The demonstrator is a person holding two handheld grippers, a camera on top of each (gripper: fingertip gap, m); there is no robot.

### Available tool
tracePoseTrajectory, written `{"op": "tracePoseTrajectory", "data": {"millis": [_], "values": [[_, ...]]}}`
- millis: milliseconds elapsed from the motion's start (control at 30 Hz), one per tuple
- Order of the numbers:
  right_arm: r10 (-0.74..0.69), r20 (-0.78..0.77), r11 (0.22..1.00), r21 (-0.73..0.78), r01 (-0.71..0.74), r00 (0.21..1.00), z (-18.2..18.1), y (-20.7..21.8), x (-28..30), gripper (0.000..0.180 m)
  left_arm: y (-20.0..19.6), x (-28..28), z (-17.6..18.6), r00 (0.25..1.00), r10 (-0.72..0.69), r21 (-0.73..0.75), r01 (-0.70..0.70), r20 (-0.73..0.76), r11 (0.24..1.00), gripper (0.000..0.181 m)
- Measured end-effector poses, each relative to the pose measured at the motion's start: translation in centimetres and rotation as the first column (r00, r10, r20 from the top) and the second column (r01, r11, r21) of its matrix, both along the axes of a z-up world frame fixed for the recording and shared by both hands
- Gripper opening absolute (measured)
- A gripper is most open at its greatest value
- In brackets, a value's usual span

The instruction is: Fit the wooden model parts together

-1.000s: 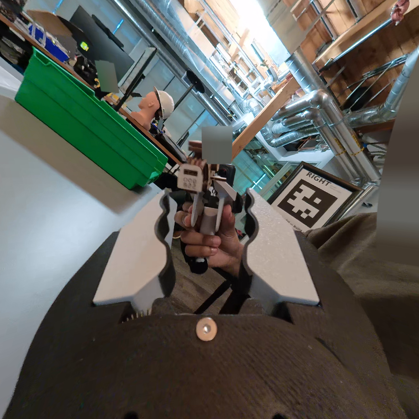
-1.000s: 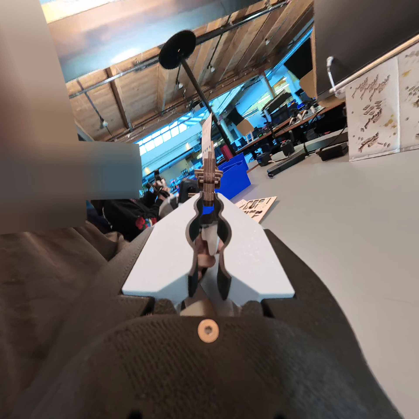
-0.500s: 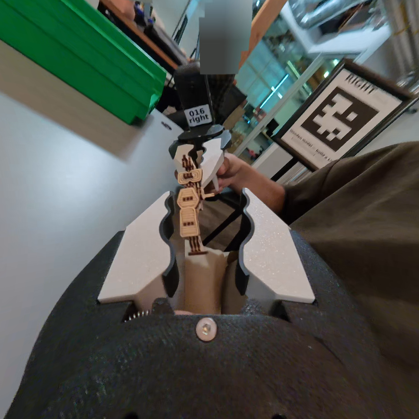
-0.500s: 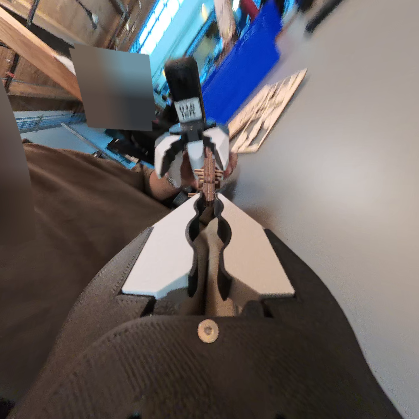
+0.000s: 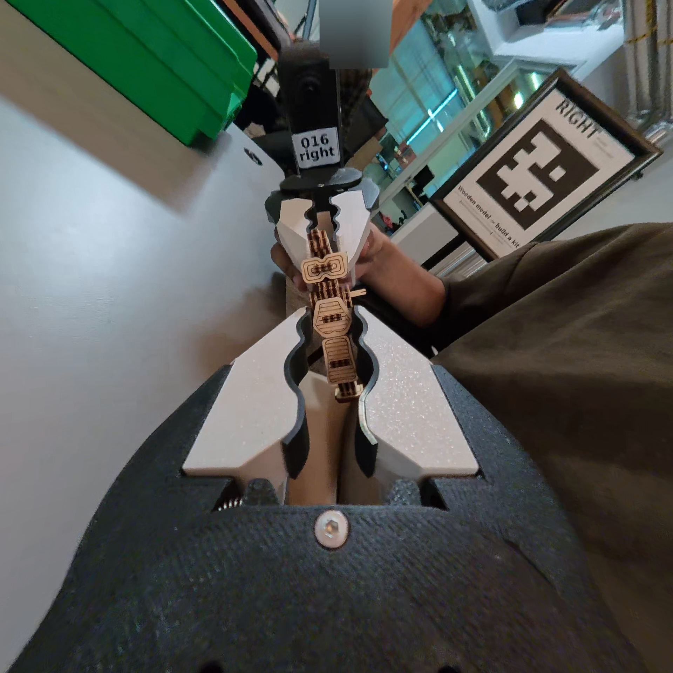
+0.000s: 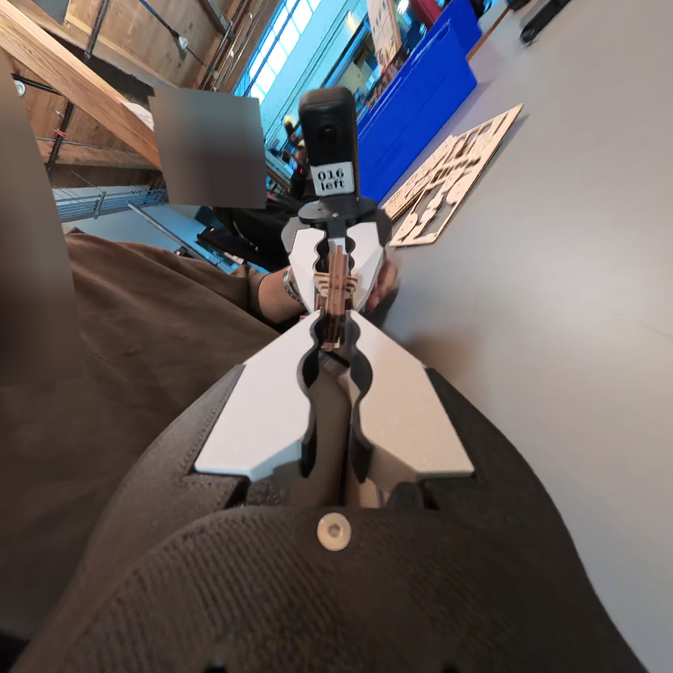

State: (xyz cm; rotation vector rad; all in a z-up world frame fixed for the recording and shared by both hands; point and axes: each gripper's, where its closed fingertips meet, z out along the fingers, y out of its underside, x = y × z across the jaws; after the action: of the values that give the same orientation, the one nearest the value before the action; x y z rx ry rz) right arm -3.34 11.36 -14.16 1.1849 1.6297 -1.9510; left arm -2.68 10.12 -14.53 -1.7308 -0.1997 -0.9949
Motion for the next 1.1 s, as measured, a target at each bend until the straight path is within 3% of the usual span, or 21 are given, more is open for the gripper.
{"op": "tracePoseTrajectory", "data": {"millis": [100,167,467,567,633,1100], "values": [[-0.067,-0.034,0.998,-0.003,0.067,0.997,0.5,0.5,-0.8,0.037,0.1,-1.3,0.8,0.995,0.063,0.035,-0.066,0.081,0.997,0.018],[-0.120,-0.064,0.993,-0.020,0.119,0.991,1.2,0.9,-1.3,0.046,0.1,-2.2,1.2,0.988,0.107,0.054,-0.114,0.114,0.992,0.018],[-0.257,-0.162,0.966,-0.054,0.251,0.953,3.3,-0.3,-2.2,0.041,0.1,-2.6,3.2,0.972,0.235,0.179,-0.227,-0.022,0.957,0.018],[-0.262,-0.186,0.965,-0.048,0.258,0.947,3.6,-0.7,-2.0,0.025,0.2,-2.4,3.5,0.958,0.268,0.208,-0.244,-0.098,0.947,0.018],[-0.271,-0.197,0.962,-0.054,0.266,0.942,4.0,-0.8,-1.9,0.025,0.1,-2.3,3.8,0.951,0.285,0.226,-0.252,-0.124,0.941,0.018],[-0.261,-0.204,0.965,-0.062,0.254,0.944,4.2,-0.8,-1.6,0.025,0.1,-2.1,3.8,0.943,0.292,0.242,-0.249,-0.161,0.938,0.018]]}}
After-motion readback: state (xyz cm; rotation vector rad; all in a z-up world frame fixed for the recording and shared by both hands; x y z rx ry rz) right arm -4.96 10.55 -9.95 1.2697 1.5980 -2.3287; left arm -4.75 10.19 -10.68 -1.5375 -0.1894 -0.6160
